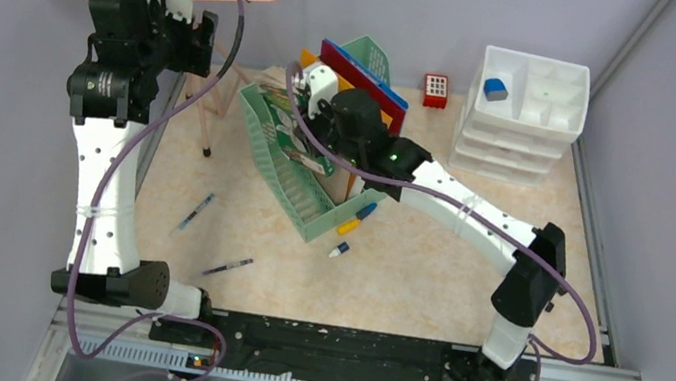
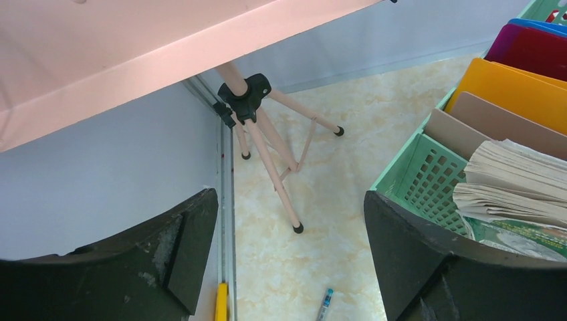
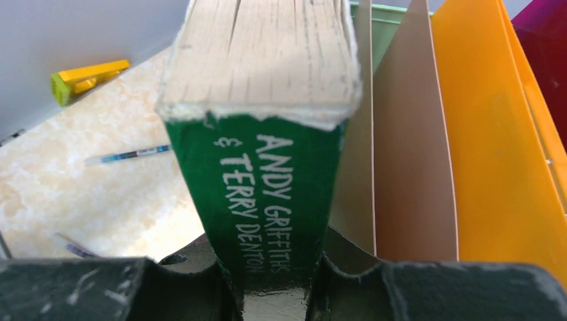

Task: Organize the desk
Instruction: Place the book in the storage box.

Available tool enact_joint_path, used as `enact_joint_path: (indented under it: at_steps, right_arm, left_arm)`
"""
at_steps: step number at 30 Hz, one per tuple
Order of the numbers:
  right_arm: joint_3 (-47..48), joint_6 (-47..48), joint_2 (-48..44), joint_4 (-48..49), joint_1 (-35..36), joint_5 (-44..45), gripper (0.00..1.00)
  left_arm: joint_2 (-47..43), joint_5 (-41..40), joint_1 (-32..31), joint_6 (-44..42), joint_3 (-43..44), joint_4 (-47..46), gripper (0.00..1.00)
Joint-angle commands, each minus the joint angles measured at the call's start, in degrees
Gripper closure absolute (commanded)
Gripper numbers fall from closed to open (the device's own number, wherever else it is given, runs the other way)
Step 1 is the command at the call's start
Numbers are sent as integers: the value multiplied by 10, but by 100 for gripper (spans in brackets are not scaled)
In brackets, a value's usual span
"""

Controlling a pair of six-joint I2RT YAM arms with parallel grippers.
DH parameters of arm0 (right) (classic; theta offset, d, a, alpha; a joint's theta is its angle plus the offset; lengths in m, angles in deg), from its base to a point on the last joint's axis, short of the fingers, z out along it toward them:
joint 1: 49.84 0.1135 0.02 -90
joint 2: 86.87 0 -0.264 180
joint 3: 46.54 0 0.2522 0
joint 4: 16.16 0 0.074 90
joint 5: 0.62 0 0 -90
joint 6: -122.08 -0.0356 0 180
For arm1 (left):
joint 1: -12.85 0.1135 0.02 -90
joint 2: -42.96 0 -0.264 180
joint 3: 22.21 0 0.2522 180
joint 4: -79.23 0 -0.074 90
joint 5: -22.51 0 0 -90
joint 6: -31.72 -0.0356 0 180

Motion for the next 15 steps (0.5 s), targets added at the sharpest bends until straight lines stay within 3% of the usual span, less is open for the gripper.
enact_joint_path:
  at_steps: [1, 15]
  right_arm:
    - [19, 42, -35, 7, 18, 42, 100]
    - [114, 99, -57, -44, 31, 36, 100]
  left_arm:
    - [-16, -7, 3, 2, 4, -8, 14]
    - [-23, -12, 3, -7, -22, -21, 14]
